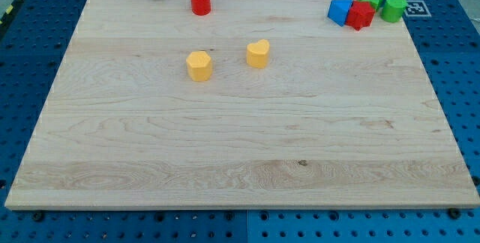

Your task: Push the red circle towards the yellow hexagon

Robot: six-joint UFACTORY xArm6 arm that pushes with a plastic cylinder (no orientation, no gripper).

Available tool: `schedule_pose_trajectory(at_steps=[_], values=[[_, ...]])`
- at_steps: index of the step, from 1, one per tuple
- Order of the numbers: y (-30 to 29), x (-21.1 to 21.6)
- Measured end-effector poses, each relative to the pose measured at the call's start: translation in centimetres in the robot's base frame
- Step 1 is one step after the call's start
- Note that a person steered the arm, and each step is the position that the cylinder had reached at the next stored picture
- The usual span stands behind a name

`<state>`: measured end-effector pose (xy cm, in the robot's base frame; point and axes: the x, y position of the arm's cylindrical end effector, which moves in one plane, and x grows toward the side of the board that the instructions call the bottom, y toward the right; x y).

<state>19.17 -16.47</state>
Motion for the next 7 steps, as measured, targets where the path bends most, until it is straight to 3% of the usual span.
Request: schedule_pose_trajectory(at_steps=[2,4,7], values=[[5.9,0.0],[6.8,0.4],[8.1,5.3]])
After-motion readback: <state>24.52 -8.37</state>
